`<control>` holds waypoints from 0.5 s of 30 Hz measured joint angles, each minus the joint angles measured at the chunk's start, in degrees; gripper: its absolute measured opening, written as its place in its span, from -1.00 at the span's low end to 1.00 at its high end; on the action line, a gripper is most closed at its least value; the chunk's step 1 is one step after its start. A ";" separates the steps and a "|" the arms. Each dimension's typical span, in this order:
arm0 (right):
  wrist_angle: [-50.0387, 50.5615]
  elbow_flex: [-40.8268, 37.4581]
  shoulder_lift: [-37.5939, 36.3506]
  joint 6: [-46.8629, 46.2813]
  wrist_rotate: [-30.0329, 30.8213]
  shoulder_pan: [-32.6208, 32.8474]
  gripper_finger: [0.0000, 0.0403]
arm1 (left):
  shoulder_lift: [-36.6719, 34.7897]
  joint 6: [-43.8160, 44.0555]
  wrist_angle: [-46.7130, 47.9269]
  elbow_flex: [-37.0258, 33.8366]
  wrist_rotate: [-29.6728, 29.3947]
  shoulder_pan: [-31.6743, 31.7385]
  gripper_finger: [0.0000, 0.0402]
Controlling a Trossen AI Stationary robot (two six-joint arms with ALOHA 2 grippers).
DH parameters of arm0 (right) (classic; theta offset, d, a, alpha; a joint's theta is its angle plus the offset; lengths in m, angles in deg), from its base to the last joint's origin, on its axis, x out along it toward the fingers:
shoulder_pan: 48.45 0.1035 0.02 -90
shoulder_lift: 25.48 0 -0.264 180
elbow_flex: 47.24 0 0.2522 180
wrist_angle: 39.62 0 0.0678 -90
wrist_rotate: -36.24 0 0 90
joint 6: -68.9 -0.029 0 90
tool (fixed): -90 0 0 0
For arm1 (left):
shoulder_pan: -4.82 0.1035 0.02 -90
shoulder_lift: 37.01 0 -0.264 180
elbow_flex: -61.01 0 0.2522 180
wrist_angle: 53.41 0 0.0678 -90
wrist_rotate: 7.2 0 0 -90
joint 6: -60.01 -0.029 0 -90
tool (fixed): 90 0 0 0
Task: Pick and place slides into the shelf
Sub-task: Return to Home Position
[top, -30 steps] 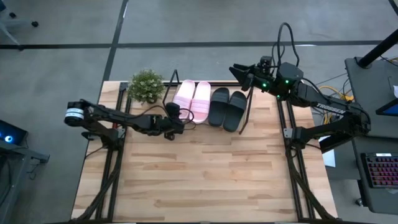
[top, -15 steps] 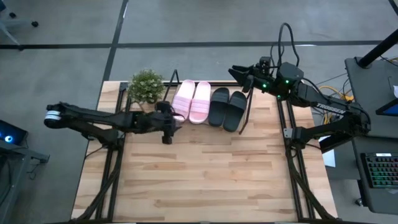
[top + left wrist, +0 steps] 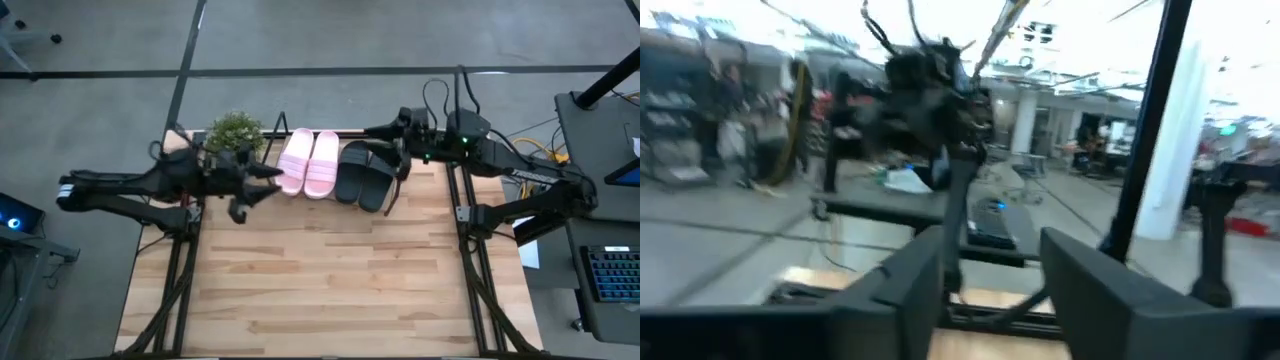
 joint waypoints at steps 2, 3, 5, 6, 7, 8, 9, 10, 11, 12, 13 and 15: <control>-0.02 -0.02 -0.69 2.29 1.00 2.79 -0.15 | -2.03 -3.08 1.80 0.65 -1.02 0.03 -0.41; -0.02 -0.04 -1.07 3.52 2.34 4.49 -0.22 | -2.93 -3.70 2.12 0.83 -1.73 0.04 -0.52; 0.27 -0.04 -1.87 5.91 5.74 8.38 -0.38 | -4.80 -5.38 1.94 1.09 -2.19 0.04 -0.76; 0.77 -0.07 -2.29 7.66 7.12 10.24 -0.47 | -5.95 -6.73 2.12 1.05 -2.29 0.04 -0.88; 1.52 -0.08 -2.74 9.42 8.56 12.11 -0.57 | -7.05 -8.42 2.10 0.90 -2.33 0.04 -0.94; 2.42 -0.11 -3.18 10.83 10.01 13.89 -0.67 | -8.19 -9.77 2.27 0.60 -2.43 0.04 -0.95; 3.78 -0.11 -3.71 12.02 11.23 15.61 -0.77 | -9.25 -10.58 2.48 0.17 -2.82 0.04 -0.95; 5.56 -0.13 -4.30 13.04 12.61 17.05 -0.86 | -10.34 -10.79 3.05 -0.12 -3.59 0.03 -0.96; 7.21 -0.18 -4.99 13.82 14.60 18.31 -0.91 | -11.48 -11.08 4.18 -0.30 -4.67 0.01 -0.97; 8.30 -0.38 -5.66 14.16 16.86 19.40 -0.92 | -12.56 -11.20 6.00 -0.54 -6.19 0.00 -0.98; 8.90 -0.58 -6.33 14.46 18.75 20.42 -0.93 | -13.50 -11.24 7.86 -0.75 -7.35 0.00 -0.99; 9.04 -0.99 -7.88 15.19 19.70 21.36 -0.94 | -15.05 -11.24 10.57 -0.87 -8.16 0.07 -0.99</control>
